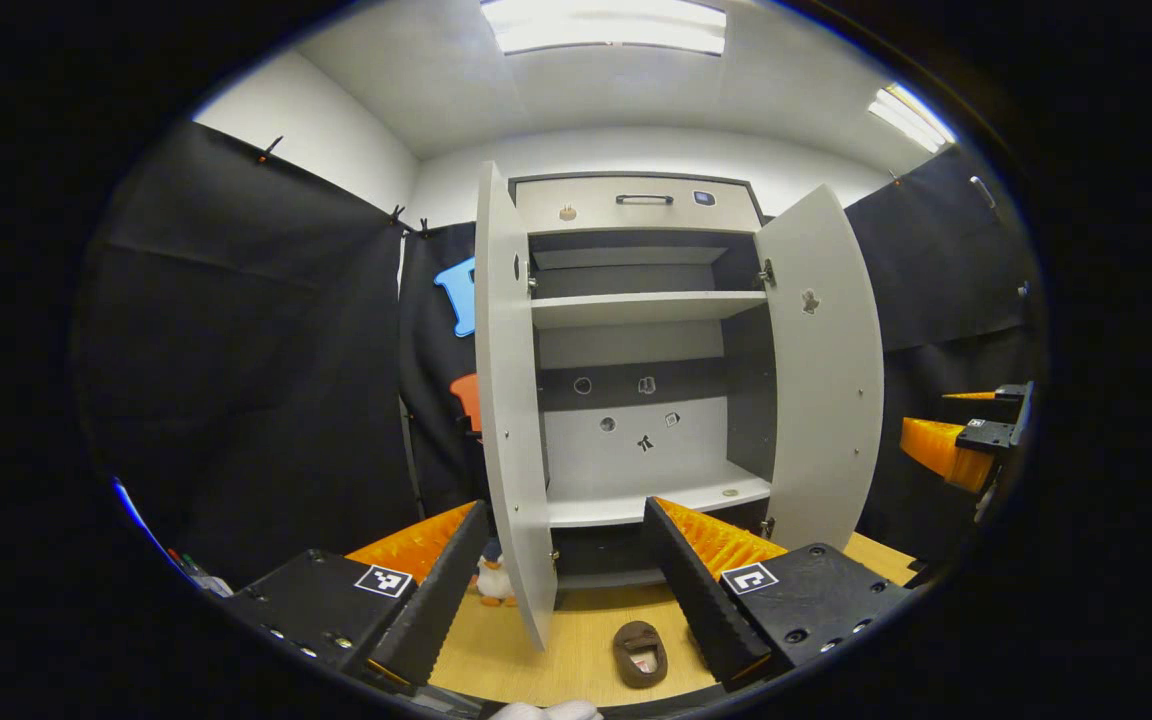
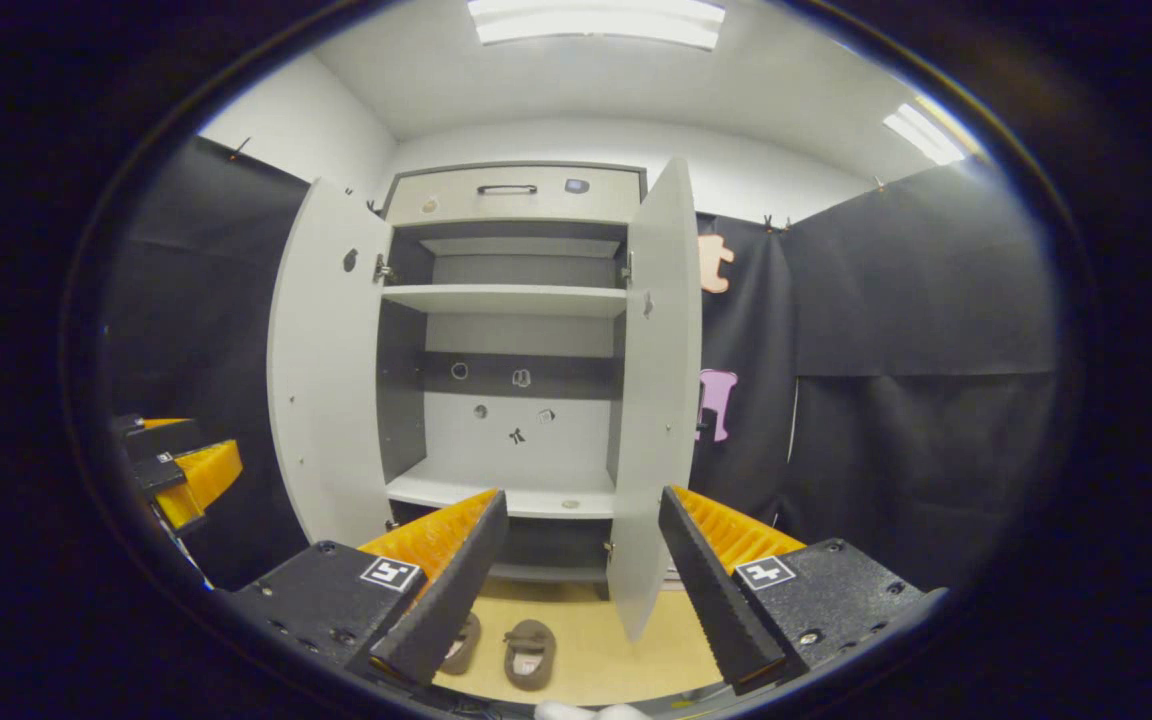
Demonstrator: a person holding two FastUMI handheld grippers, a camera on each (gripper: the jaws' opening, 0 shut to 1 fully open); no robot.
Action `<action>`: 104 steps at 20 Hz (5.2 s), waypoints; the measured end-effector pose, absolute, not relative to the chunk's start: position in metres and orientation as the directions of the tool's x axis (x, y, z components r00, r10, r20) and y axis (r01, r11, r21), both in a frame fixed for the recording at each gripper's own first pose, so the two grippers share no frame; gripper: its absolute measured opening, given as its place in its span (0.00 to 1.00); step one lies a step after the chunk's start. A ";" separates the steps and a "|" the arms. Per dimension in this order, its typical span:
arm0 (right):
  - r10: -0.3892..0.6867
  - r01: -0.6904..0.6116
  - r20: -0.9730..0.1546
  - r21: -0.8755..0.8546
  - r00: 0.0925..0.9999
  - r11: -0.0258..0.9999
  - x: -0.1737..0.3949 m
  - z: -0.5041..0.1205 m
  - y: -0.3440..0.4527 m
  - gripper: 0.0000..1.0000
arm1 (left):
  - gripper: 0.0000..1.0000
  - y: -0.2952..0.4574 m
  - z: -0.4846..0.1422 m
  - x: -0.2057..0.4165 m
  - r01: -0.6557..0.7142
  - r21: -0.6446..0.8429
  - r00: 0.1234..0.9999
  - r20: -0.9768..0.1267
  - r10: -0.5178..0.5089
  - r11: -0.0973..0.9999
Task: Grab one shoe with the right hand and put it into the shoe cabinet, grab the other shoe with the left hand and put it into the shoe cabinet; then close the right door with the right hand and the left door with the left hand.
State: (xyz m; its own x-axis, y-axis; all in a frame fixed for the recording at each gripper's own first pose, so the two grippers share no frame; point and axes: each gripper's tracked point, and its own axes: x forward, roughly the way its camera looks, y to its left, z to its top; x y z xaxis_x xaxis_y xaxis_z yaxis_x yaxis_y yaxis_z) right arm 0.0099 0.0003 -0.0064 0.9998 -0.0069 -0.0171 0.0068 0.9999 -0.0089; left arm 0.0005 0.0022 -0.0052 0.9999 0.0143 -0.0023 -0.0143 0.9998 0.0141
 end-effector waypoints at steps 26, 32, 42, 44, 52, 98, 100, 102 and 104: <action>0.151 -0.160 -0.632 0.044 0.760 0.986 0.084 -0.412 0.088 1.00 | 0.96 0.025 -0.044 0.004 -0.069 -0.008 0.992 -0.106 0.068 0.998; 0.146 -0.125 -0.681 0.079 0.717 0.989 0.131 -0.469 0.106 0.98 | 0.96 0.038 -0.041 0.007 -0.107 0.023 0.987 -0.116 0.109 0.994; 0.089 -0.034 -0.675 0.094 0.732 0.995 0.200 -0.521 0.113 0.90 | 0.96 0.046 -0.056 0.019 -0.140 0.043 0.975 -0.167 0.145 0.989; 0.083 -0.020 -0.679 0.100 0.730 0.995 0.210 -0.527 0.116 0.89 | 0.96 0.045 -0.064 0.019 -0.137 0.038 0.971 -0.192 0.142 0.990; 0.079 0.017 -0.702 0.129 0.708 0.992 0.217 -0.531 0.103 0.18 | 0.96 0.047 -0.069 0.012 -0.131 0.011 0.970 -0.205 0.130 0.991; 0.154 -0.137 -0.603 0.075 0.783 0.988 0.532 -0.190 0.133 0.05 | 0.96 0.069 -0.062 -0.011 -0.332 -0.017 0.932 -0.158 0.326 0.943; 0.143 -0.119 -0.641 0.081 0.754 0.990 0.535 -0.196 0.134 0.06 | 0.96 0.070 -0.061 -0.011 -0.337 -0.015 0.931 -0.156 0.330 0.941; 0.131 -0.142 -0.680 0.040 0.721 0.989 0.534 -0.198 0.135 0.05 | 0.96 0.068 -0.061 -0.008 -0.333 -0.023 0.933 -0.155 0.326 0.943; 0.120 -0.160 -0.710 0.010 0.694 0.987 0.531 -0.199 0.133 0.06 | 0.96 0.066 -0.060 -0.005 -0.325 -0.031 0.936 -0.152 0.317 0.945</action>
State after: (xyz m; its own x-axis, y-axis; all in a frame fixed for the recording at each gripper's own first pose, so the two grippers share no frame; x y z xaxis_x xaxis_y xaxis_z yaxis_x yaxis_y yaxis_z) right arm 0.5308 0.1328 -0.1990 0.6940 0.1199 -0.7100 -0.1601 0.9871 0.0102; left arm -0.0054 0.0663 -0.0602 0.9360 0.3174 -0.1522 -0.3254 0.9451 -0.0309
